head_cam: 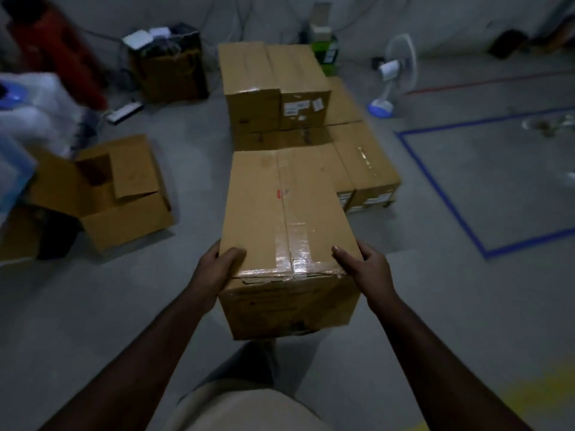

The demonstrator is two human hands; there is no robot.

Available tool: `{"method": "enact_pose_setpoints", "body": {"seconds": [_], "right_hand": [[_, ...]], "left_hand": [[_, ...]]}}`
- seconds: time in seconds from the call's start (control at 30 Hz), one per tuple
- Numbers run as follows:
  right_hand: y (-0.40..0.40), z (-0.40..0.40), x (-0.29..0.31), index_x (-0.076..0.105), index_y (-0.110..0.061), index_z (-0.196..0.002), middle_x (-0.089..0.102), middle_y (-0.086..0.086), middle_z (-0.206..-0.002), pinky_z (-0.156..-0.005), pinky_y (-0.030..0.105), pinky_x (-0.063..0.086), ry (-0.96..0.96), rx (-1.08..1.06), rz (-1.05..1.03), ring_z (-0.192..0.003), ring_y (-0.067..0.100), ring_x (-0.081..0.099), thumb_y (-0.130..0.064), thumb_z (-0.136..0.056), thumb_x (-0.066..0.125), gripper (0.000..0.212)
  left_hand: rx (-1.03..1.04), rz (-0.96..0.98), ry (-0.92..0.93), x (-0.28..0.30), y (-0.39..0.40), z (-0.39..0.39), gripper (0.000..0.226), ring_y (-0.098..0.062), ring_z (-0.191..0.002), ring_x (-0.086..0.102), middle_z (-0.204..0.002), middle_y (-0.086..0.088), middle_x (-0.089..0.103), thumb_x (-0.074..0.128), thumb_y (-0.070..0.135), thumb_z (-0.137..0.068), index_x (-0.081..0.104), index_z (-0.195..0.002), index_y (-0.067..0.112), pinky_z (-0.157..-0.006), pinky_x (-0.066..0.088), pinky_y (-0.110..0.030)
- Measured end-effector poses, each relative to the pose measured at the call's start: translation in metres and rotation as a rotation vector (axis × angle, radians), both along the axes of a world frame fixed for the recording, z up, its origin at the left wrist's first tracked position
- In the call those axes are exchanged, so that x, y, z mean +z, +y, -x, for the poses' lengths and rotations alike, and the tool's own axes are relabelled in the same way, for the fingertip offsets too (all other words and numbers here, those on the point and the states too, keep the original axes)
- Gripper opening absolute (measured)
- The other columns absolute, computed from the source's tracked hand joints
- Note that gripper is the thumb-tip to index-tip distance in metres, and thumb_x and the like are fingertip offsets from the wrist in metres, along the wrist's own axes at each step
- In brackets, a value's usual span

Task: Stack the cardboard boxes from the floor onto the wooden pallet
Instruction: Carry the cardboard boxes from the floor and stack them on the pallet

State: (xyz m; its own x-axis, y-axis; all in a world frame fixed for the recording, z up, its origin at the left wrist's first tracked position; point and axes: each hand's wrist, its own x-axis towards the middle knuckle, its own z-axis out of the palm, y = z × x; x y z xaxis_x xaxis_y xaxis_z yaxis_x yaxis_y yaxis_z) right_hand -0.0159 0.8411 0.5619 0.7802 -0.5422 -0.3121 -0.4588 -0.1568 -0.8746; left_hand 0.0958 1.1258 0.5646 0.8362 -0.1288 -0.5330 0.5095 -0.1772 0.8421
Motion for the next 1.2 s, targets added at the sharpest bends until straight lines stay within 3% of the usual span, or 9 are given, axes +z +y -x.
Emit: {"method": "enact_pose_setpoints", "body": {"seconds": [0.2, 0.33, 0.43, 0.57, 0.8, 0.9, 1.0, 1.1, 1.2], "right_hand": [[-0.137, -0.037, -0.009, 0.076, -0.023, -0.121, 0.079, -0.01, -0.101, -0.085, 0.039, 0.061, 0.041, -0.082, 0.056, -0.094, 0.012, 0.074, -0.051, -0.083, 0.081, 0.047], [-0.236, -0.061, 0.001, 0.076, -0.028, -0.119, 0.078, -0.011, -0.102, -0.087, 0.043, 0.062, 0.059, -0.119, 0.077, -0.093, 0.013, 0.074, -0.053, -0.083, 0.079, 0.044], [-0.305, -0.077, 0.013, 0.076, -0.031, -0.117, 0.079, -0.012, -0.1, -0.087, 0.046, 0.062, 0.055, -0.162, 0.088, -0.092, 0.013, 0.074, -0.069, -0.07, 0.073, 0.06], [-0.388, -0.112, 0.022, 0.074, -0.031, -0.122, 0.078, -0.015, -0.102, -0.09, 0.047, 0.061, 0.035, -0.167, 0.079, -0.095, 0.011, 0.074, -0.072, -0.067, 0.072, 0.069], [-0.549, -0.201, 0.0, 0.073, -0.029, -0.124, 0.078, -0.01, -0.105, -0.093, 0.051, 0.06, -0.008, -0.055, 0.04, -0.099, 0.014, 0.073, -0.058, -0.078, 0.076, 0.054], [-0.627, -0.246, -0.003, 0.072, -0.028, -0.126, 0.078, -0.01, -0.107, -0.093, 0.05, 0.06, -0.013, 0.008, 0.038, -0.101, 0.014, 0.073, -0.067, -0.071, 0.073, 0.068], [-0.698, -0.286, 0.002, 0.07, -0.026, -0.129, 0.077, -0.009, -0.109, -0.092, 0.05, 0.06, -0.002, 0.082, 0.041, -0.102, 0.016, 0.072, -0.073, -0.065, 0.071, 0.079], [-0.756, -0.325, 0.006, 0.071, -0.027, -0.128, 0.077, -0.01, -0.107, -0.091, 0.05, 0.061, 0.009, 0.124, 0.023, -0.1, 0.015, 0.073, -0.071, -0.067, 0.075, 0.075], [-0.793, -0.368, 0.004, 0.072, -0.026, -0.126, 0.076, -0.012, -0.105, -0.092, 0.05, 0.061, 0.023, 0.166, 0.007, -0.099, 0.014, 0.072, -0.058, -0.077, 0.08, 0.059]], "left_hand": [[-0.059, 0.036, 0.011, 0.002, -0.151, -0.063, 0.028, -0.01, -0.102, 0.061, -0.112, 0.01, 0.069, 0.065, 0.038, -0.093, 0.07, -0.118, 0.028, -0.075, 0.048, -0.03], [-0.111, 0.046, 0.048, 0.005, -0.255, -0.102, 0.028, -0.011, -0.104, 0.06, -0.115, 0.011, 0.069, 0.067, 0.042, -0.091, 0.069, -0.119, 0.034, -0.087, 0.05, -0.034], [-0.141, 0.035, 0.077, 0.015, -0.328, -0.124, 0.035, -0.01, -0.101, 0.056, -0.116, 0.012, 0.066, 0.065, 0.046, -0.092, 0.067, -0.124, 0.033, -0.08, 0.046, -0.032], [-0.169, 0.039, 0.083, 0.028, -0.408, -0.158, 0.041, -0.014, -0.101, 0.055, -0.116, 0.01, 0.061, 0.061, 0.048, -0.094, 0.061, -0.131, 0.03, -0.073, 0.042, -0.032], [-0.092, 0.017, 0.03, 0.019, -0.558, -0.223, 0.043, -0.019, -0.105, 0.055, -0.119, 0.004, 0.059, 0.065, 0.051, -0.091, 0.058, -0.129, 0.032, -0.079, 0.047, -0.035], [-0.019, 0.014, 0.045, 0.017, -0.627, -0.247, 0.046, -0.021, -0.107, 0.058, -0.123, 0.001, 0.062, 0.069, 0.055, -0.086, 0.061, -0.126, 0.033, -0.092, 0.052, -0.043], [0.042, 0.004, 0.056, 0.022, -0.687, -0.268, 0.067, -0.026, -0.113, 0.059, -0.128, -0.004, 0.061, 0.073, 0.062, -0.077, 0.059, -0.134, 0.028, -0.094, 0.053, -0.045], [0.068, -0.038, 0.051, 0.031, -0.733, -0.29, 0.089, -0.026, -0.116, 0.057, -0.135, -0.004, 0.058, 0.073, 0.072, -0.066, 0.054, -0.141, 0.028, -0.097, 0.051, -0.046], [0.114, -0.025, 0.026, 0.027, -0.768, -0.319, 0.07, -0.021, -0.114, 0.056, -0.133, 0.0, 0.058, 0.07, 0.063, -0.08, 0.057, -0.138, 0.028, -0.087, 0.049, -0.036]]}}
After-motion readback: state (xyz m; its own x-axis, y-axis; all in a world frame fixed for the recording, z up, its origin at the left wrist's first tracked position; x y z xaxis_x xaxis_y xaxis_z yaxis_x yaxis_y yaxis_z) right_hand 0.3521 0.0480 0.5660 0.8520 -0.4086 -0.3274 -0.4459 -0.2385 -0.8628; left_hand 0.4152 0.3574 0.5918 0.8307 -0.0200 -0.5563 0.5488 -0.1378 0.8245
